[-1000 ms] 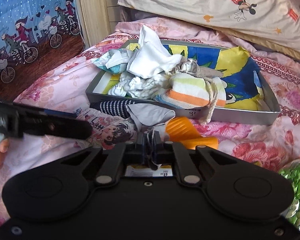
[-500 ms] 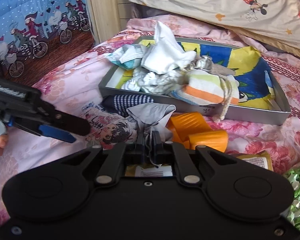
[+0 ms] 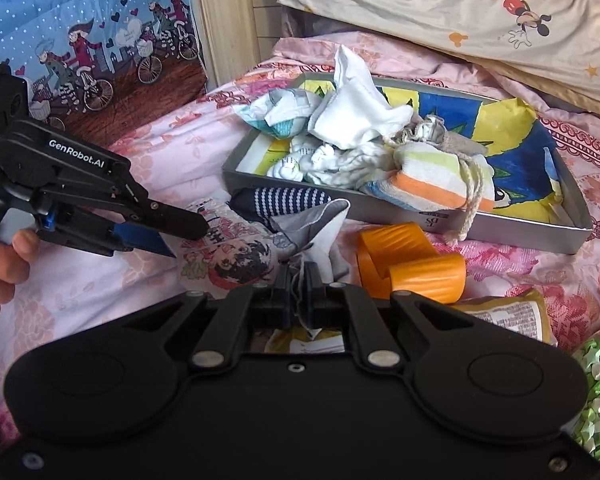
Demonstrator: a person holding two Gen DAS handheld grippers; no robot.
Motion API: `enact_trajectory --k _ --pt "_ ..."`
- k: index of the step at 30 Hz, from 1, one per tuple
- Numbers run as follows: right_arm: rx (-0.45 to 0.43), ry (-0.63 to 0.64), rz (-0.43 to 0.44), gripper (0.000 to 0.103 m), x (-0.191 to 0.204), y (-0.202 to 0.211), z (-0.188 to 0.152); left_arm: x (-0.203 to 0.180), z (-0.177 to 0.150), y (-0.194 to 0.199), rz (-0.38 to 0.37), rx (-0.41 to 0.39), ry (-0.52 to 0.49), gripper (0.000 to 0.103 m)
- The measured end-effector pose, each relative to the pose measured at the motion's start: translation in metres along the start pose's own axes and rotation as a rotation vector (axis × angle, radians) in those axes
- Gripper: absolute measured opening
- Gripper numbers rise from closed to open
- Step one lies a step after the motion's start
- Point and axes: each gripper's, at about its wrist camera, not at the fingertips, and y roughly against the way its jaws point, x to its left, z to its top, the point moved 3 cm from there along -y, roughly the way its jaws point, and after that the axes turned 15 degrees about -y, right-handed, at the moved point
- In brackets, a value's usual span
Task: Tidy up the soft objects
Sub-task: 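Lift the grey cloth and carton with both tools off the bed, then carry the grey cloth and carton into the box and open both tools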
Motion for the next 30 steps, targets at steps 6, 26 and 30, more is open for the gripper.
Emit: enact_trajectory --k 6,26,30 --pt "-0.059 0.005 0.007 0.001 0.002 0.014 0.008 -0.026 0.014 0.027 0.026 -0.111 -0.131 0.011" --pt "-0.354 -0.067 0.039 0.0 -0.015 0.081 0.077 -0.115 0.036 0.068 0.034 -0.366 -0.414 0.01" --pt "-0.425 -0.107 0.061 0.0 -0.031 0.09 0.113 -0.149 0.051 0.059 0.072 -0.399 -0.491 0.01"
